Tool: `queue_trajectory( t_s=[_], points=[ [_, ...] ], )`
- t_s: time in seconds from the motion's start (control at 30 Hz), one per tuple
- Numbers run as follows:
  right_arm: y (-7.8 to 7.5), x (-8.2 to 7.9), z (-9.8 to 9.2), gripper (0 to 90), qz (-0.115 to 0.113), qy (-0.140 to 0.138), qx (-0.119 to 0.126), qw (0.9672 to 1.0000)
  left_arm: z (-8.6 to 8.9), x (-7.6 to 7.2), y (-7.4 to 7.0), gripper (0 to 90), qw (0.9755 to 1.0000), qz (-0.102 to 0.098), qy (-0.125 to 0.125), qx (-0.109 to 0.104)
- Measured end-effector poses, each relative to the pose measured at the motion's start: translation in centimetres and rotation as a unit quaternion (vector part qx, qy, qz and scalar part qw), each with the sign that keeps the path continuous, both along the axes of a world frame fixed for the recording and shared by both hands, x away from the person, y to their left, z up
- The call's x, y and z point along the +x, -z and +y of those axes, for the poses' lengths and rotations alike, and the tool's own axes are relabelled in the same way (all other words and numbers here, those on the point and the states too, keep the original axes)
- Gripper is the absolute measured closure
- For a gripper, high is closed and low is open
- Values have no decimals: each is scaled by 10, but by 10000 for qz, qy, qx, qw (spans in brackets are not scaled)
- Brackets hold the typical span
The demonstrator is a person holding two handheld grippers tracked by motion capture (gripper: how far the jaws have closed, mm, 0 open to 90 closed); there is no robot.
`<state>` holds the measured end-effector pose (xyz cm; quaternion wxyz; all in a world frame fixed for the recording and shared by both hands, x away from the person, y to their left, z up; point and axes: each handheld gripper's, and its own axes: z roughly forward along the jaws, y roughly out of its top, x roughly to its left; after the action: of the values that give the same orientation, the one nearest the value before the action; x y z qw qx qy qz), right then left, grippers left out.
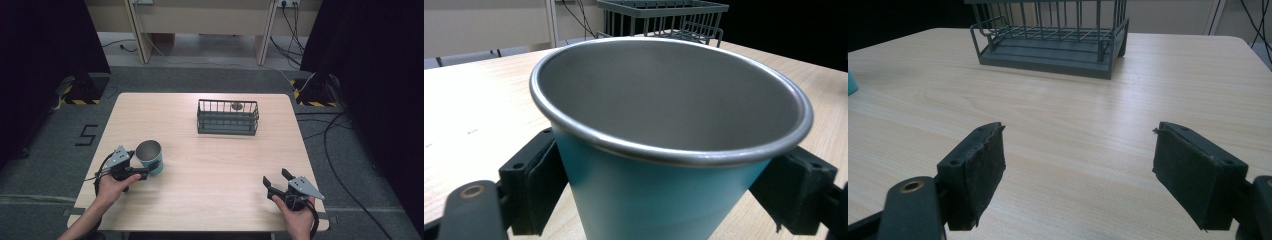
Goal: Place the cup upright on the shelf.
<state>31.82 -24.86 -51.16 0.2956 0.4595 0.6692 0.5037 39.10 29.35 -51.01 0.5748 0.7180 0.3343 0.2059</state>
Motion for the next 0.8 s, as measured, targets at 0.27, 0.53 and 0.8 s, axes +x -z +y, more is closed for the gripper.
queue_trajectory(
  t_s=[0.27,0.53,0.8],
  points=[
    [0,0,0,215,4,5,42,10000,-3,-2,-6,154,9999,-86,6,-127],
    [0,0,-1,215,6,4,50,10000,-9,-1,-14,154,9996,-175,47,-203],
    [0,0,-1,216,10,3,61,10000,-22,7,-28,154,9992,-314,90,-228]
  ],
)
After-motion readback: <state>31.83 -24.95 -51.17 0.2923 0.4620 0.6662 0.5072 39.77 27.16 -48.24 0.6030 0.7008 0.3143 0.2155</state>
